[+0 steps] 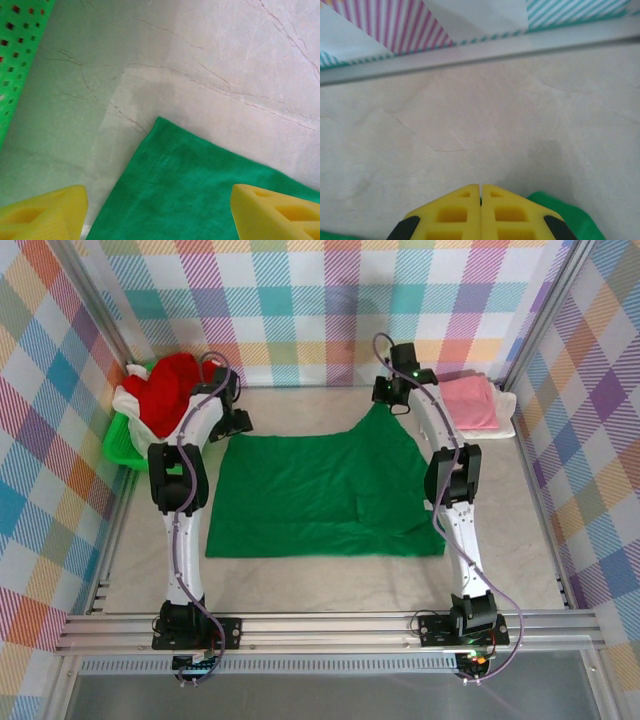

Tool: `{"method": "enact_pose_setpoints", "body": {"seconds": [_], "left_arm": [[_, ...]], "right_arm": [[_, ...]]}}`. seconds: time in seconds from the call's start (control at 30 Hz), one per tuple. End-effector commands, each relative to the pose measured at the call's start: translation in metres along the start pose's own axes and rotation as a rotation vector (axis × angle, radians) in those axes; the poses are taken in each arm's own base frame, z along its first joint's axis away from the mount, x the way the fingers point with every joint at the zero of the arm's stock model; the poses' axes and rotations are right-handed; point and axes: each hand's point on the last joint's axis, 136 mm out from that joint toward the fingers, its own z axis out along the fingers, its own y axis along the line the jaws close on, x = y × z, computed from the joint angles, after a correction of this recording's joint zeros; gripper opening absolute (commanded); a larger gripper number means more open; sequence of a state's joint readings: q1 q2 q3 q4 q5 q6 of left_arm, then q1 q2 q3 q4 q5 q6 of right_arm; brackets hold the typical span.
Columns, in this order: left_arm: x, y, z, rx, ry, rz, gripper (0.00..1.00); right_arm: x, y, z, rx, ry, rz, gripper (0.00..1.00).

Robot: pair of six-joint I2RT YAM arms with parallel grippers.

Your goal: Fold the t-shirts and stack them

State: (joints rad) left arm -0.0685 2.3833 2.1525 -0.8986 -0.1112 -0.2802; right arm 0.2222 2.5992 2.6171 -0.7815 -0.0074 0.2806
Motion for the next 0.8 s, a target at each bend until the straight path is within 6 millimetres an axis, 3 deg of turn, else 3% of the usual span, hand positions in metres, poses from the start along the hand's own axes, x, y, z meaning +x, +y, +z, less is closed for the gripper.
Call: {"method": "enact_pose_setpoints", "body": {"seconds": [0.0,0.27,0.37,0.6,0.7,0.77], "left_arm": [[0.008,-0.003,0.01,0.027,0.057,0.02,0.74],[0.003,-0.005,0.036,0.018,0.072,-0.005,0.75],[0.0,-0.008,0.043,0.036,0.071,-0.023,0.67],[-0.003,-0.016,0.044,0.078,0.067,-0.028,0.12],[-0.004,-0.017,0.031,0.093,0.057,-0.022,0.01],[-0.007,-0.016,0.019,0.097,0.031,-0.022,0.0]], "right_arm": [[-0.023,0.003,-0.027,0.001,-0.066,0.024,0.0],[-0.033,0.005,-0.053,-0.009,-0.109,0.054,0.0],[-0.037,0.003,-0.067,-0.013,-0.123,0.074,0.0],[-0.038,0.002,-0.098,-0.023,-0.148,0.091,0.0],[-0.038,0.0,-0.111,-0.027,-0.162,0.099,0.0],[-0.037,-0.002,-0.118,-0.024,-0.173,0.099,0.0]]}}
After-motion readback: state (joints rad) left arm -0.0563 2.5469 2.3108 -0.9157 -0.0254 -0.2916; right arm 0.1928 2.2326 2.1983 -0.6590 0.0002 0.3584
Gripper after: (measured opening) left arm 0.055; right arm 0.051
